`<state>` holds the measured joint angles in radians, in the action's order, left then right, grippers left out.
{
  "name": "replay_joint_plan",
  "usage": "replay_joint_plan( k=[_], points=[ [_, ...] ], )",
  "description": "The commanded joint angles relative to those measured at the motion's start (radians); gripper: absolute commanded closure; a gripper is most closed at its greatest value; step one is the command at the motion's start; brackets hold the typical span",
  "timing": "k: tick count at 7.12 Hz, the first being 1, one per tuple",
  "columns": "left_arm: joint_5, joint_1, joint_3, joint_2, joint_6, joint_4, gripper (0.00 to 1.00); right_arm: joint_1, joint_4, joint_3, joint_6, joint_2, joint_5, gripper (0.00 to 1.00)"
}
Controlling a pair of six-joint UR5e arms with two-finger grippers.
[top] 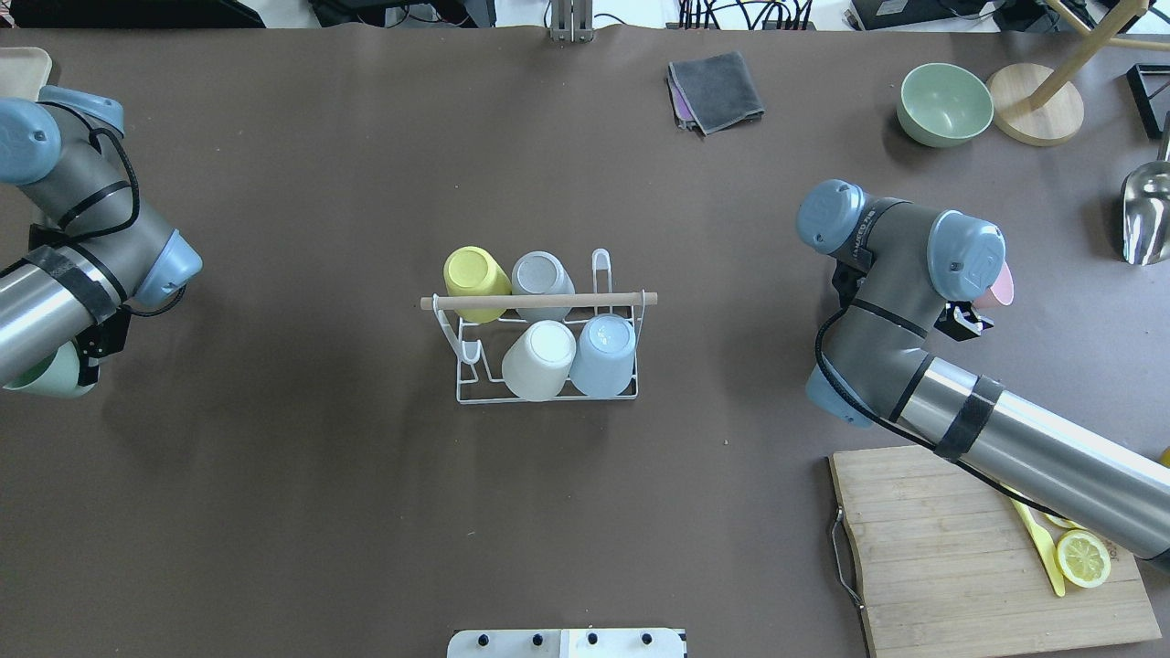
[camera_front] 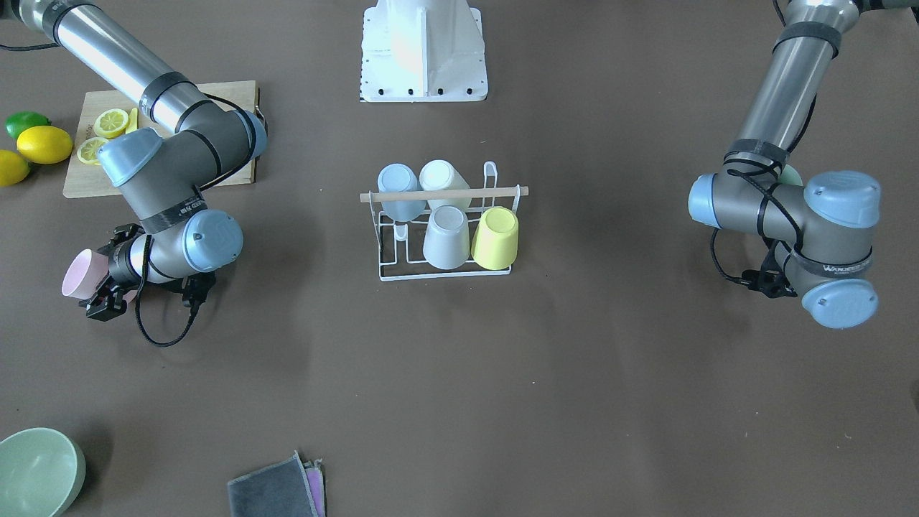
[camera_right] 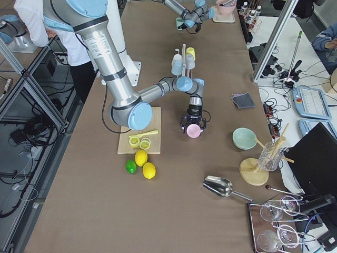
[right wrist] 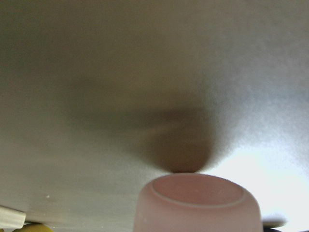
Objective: Place cup on cup holder
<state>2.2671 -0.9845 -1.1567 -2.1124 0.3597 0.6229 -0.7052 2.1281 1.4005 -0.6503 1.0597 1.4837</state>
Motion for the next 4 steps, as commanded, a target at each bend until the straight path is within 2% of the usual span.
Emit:
replay_joint_plan(
  k=[1, 2, 3, 4],
  points=[
    [-0.004, -0.04, -0.087, 0.009, 0.001, -0.055, 1.0, 0.0, -0.004, -0.001, 0.003, 0.003, 0.0, 0.02],
    [-0.039, -0.081, -0.113, 0.009, 0.001, -0.055, 1.0, 0.001, -0.004, -0.001, 0.003, 0.006, 0.0, 0.02],
    [-0.12, -0.086, -0.173, 0.008, -0.008, -0.058, 1.0, 0.001, -0.02, -0.003, 0.004, 0.009, 0.0, 0.02],
    [-0.147, -0.098, -0.204, 0.009, -0.011, -0.058, 1.0, 0.003, -0.037, -0.003, 0.004, 0.016, 0.0, 0.02]
  ],
)
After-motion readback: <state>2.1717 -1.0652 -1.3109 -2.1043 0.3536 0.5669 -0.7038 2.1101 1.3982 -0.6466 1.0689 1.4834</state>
